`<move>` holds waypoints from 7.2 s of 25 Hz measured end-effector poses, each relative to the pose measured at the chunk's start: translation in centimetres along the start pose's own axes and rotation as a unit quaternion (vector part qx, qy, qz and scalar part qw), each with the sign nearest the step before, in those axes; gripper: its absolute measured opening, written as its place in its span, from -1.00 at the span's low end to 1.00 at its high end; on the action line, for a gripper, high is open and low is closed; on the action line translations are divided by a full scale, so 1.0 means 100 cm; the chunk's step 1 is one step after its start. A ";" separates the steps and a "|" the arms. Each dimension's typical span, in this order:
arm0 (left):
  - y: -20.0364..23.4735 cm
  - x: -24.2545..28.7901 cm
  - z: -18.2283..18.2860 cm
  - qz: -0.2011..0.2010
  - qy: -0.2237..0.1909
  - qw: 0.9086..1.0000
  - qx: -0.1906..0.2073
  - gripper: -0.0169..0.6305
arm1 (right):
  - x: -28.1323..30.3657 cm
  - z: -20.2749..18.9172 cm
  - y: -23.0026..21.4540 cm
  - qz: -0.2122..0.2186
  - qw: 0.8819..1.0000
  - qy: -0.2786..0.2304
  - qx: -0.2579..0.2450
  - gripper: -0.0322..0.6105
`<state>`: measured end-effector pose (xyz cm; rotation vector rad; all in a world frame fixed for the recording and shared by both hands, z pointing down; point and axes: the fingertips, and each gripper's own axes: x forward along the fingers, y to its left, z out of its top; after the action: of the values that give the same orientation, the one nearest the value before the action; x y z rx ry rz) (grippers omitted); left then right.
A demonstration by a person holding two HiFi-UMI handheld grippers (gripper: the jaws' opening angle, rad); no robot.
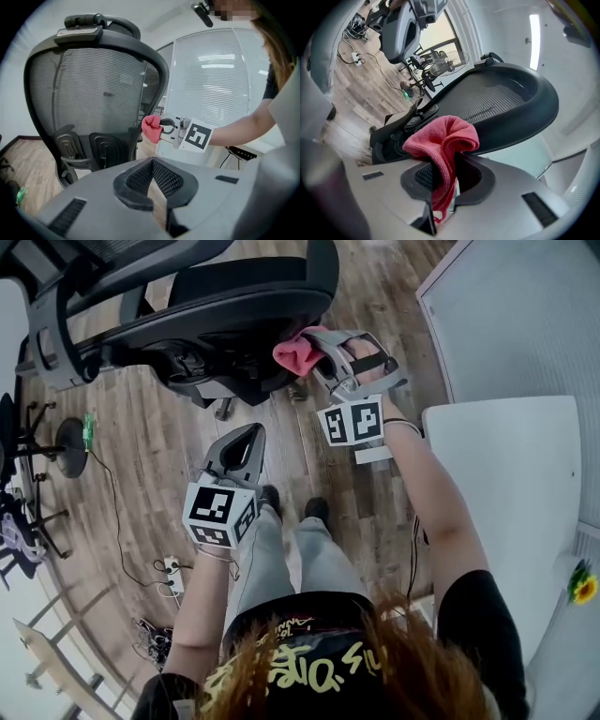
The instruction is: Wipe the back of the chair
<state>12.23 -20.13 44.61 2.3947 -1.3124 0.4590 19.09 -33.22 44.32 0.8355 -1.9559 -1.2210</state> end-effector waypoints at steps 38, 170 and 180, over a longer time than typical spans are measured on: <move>0.076 0.072 -0.091 -0.102 0.100 0.989 0.021 -0.97 | 0.094 -0.089 0.186 0.058 0.981 0.166 0.083 -0.70; 0.379 -0.159 -0.138 0.034 0.023 0.985 -0.169 -0.97 | 0.321 0.200 0.320 0.136 0.670 0.393 0.615 -0.70; 0.378 -0.164 -0.125 0.024 0.024 0.987 -0.156 -0.97 | 0.337 0.230 0.283 0.059 0.601 0.302 0.738 -0.70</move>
<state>-29.67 -21.11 54.41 2.0880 -1.3155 0.2959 -23.20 -38.85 69.72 1.4905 -1.9729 1.0753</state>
